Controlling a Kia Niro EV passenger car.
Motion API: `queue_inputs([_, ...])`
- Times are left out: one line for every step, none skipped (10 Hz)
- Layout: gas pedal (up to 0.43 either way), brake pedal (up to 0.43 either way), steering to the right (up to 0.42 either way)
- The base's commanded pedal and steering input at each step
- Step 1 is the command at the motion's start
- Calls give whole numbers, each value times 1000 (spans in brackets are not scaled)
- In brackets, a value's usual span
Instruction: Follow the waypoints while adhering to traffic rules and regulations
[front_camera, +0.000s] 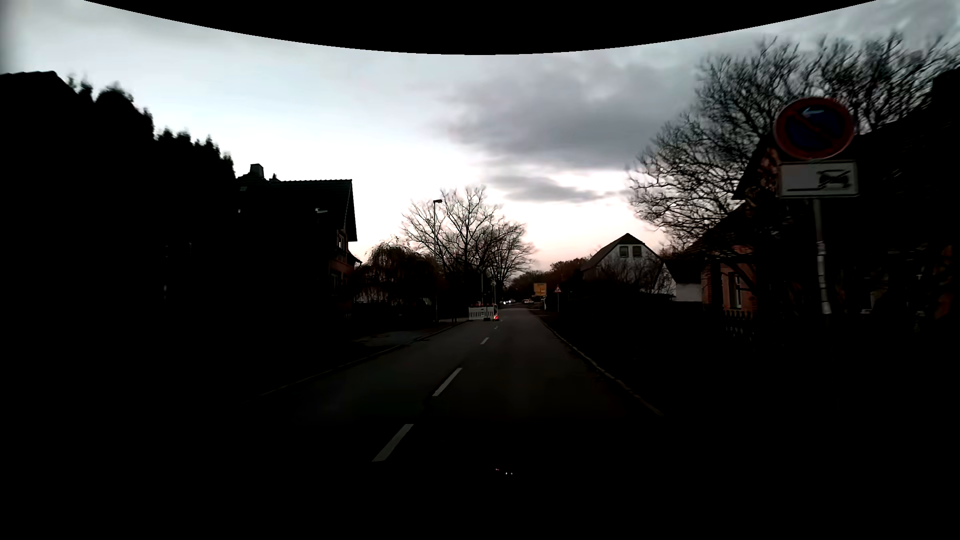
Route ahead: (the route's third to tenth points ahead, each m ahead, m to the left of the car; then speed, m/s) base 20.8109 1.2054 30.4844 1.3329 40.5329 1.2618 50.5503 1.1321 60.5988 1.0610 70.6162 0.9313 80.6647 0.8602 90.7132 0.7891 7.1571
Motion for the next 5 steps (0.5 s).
queue_inputs([130,0,9])
queue_inputs([130,0,11])
queue_inputs([130,0,12])
queue_inputs([130,0,14])
queue_inputs([130,0,14])
